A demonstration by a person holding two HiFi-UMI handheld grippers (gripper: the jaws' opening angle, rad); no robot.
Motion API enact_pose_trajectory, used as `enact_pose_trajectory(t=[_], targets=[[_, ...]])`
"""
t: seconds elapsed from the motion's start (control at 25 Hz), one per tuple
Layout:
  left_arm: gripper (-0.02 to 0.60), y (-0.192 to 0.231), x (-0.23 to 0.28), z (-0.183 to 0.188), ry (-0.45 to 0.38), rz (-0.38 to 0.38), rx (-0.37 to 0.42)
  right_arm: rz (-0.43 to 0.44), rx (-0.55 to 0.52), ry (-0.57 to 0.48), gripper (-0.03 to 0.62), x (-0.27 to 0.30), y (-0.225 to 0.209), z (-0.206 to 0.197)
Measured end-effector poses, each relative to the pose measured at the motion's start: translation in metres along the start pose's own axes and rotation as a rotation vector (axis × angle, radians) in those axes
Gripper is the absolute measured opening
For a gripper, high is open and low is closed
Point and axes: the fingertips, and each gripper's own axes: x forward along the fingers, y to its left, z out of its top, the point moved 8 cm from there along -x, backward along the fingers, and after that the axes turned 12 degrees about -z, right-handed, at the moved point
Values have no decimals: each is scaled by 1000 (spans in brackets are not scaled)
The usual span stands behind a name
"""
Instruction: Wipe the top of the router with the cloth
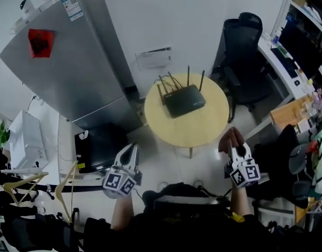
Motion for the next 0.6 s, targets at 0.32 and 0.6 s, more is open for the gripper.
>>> enact_pose_trajectory(t=[0.32, 0.6], targets=[[-3, -33, 25, -8, -47, -3, 21, -11, 32, 17, 58, -17, -42, -6], [-3, -41, 32, -12, 5, -7, 54, 16, 80, 20, 55, 0, -32, -14]])
